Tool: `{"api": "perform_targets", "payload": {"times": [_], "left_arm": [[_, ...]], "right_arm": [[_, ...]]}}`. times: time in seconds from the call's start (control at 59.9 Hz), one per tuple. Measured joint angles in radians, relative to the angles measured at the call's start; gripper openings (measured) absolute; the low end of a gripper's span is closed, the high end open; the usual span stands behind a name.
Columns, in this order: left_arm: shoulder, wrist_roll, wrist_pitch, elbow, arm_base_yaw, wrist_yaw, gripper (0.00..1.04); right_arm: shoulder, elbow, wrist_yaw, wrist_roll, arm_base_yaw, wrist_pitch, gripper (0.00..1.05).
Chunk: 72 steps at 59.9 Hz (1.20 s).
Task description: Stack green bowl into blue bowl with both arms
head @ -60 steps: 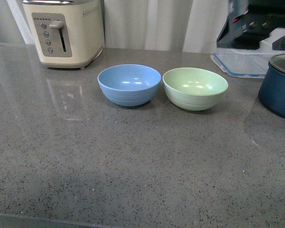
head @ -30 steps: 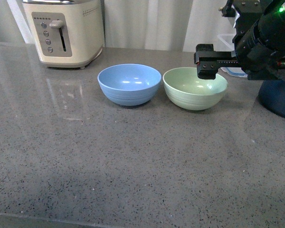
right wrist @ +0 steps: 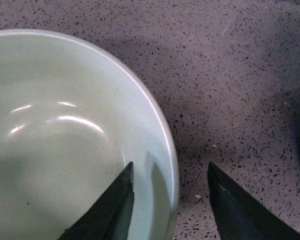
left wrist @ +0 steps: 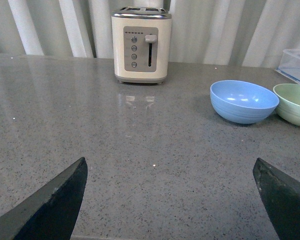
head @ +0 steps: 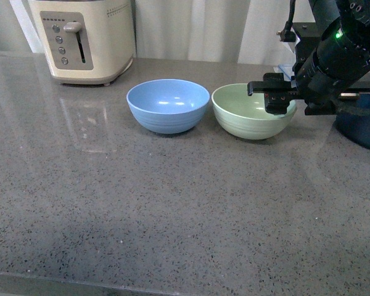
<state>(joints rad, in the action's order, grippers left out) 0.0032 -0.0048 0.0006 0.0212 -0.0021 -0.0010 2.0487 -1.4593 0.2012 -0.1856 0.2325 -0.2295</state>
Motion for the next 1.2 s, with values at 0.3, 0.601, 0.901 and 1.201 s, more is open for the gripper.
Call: {"api": "perform_targets", "payload": {"times": [0.3, 0.601, 0.901, 1.201], "left_arm": [[0.0, 0.0, 0.0, 0.0, 0.0, 0.0, 0.98], [0.0, 0.0, 0.0, 0.0, 0.0, 0.0, 0.98], [0.0, 0.0, 0.0, 0.0, 0.0, 0.0, 0.98], [0.0, 0.0, 0.0, 0.0, 0.0, 0.0, 0.98]], "right_arm": [[-0.016, 0.001, -0.007, -0.011, -0.008, 0.003, 0.02], [-0.14, 0.024, 0.005, 0.032, -0.004, 0.017, 0.01], [-0.175, -0.071, -0.023, 0.024, 0.084, -0.015, 0.01], [-0.051, -0.201, -0.037, -0.009, 0.208, -0.021, 0.01]]}}
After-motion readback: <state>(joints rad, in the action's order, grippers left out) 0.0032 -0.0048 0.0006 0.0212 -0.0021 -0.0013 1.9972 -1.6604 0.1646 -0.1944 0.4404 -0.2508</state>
